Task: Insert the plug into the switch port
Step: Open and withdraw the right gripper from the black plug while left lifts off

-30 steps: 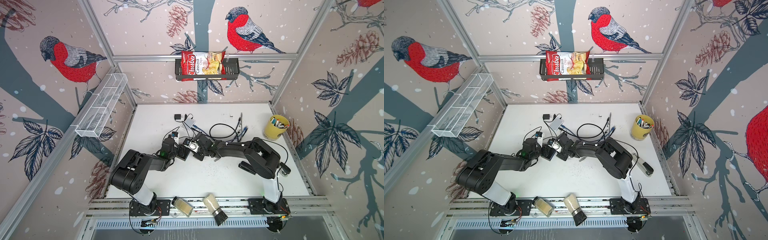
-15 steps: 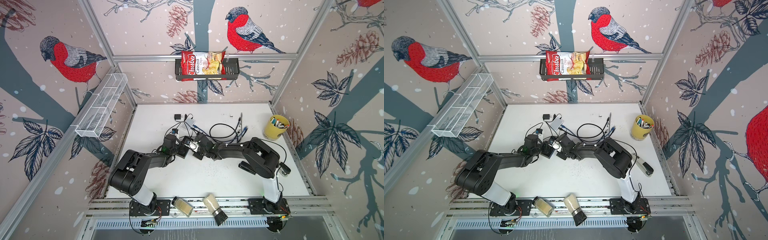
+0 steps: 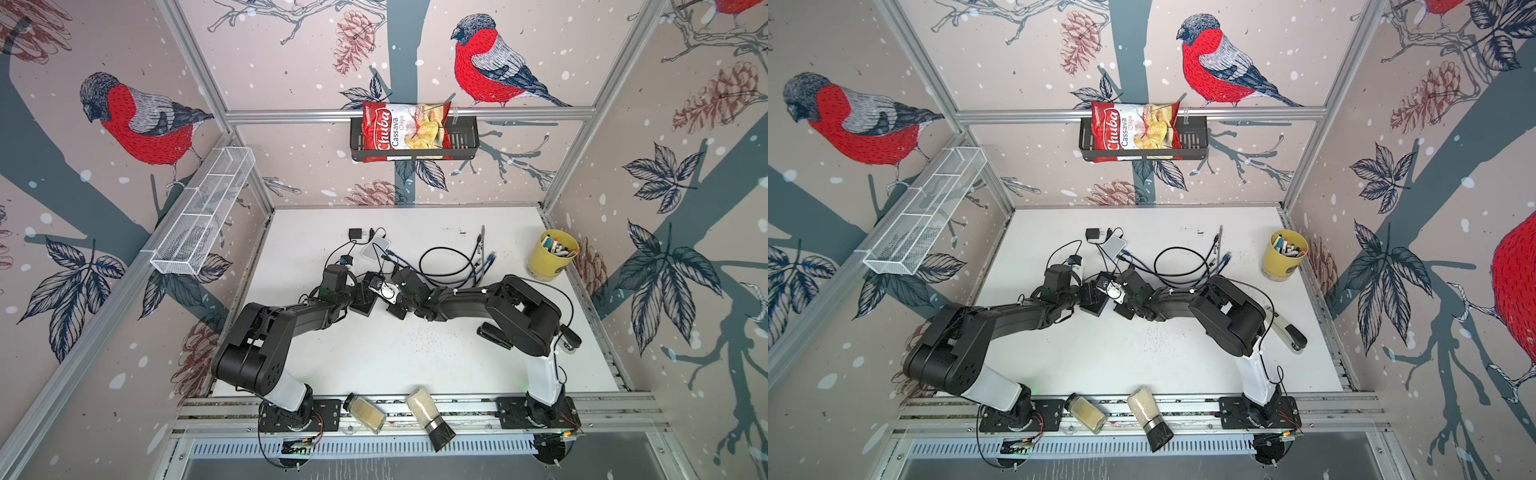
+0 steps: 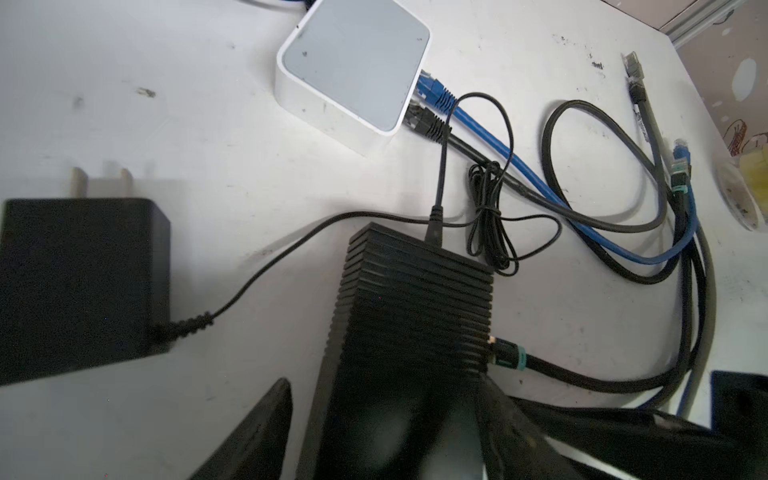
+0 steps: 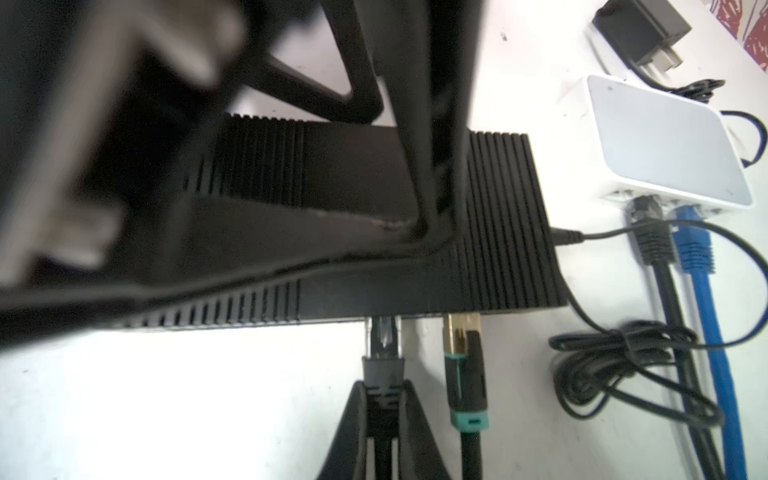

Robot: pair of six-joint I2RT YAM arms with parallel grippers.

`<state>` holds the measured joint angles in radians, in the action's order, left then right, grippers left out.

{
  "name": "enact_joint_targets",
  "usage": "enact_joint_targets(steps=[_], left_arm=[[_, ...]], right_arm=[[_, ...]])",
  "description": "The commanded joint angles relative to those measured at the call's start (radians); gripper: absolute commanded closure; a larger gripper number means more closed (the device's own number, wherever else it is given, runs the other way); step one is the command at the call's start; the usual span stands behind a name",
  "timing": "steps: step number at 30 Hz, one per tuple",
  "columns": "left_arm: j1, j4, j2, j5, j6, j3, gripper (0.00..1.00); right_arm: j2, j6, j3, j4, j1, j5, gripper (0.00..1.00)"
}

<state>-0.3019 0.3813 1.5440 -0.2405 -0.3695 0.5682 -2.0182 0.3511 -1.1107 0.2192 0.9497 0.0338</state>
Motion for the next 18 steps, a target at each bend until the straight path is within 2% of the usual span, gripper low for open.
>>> enact_joint_targets(steps=[1,2,3,8,18], left_arm=[[0.007,0.032,-0.016,-0.043,-0.005,0.024,0.25],[0.009,0.029,-0.016,-0.036,-0.004,0.029,0.18],[0.01,0.021,-0.016,-0.03,-0.003,0.036,0.05],[0.013,-0.024,-0.03,0.009,0.007,0.076,0.04],[0.013,-0.045,-0.109,0.053,0.04,0.068,0.05]], right_arm=[[-0.001,-0.001,-0.005,-0.04,-0.002,0.004,0.89],[-0.001,-0.001,-0.003,-0.04,-0.002,0.004,0.89],[-0.004,-0.002,-0.003,-0.043,-0.003,0.001,0.88],[-0.01,-0.007,0.003,-0.071,-0.003,-0.014,0.85],[0.023,-0.007,-0.005,-0.083,-0.009,0.028,0.7]])
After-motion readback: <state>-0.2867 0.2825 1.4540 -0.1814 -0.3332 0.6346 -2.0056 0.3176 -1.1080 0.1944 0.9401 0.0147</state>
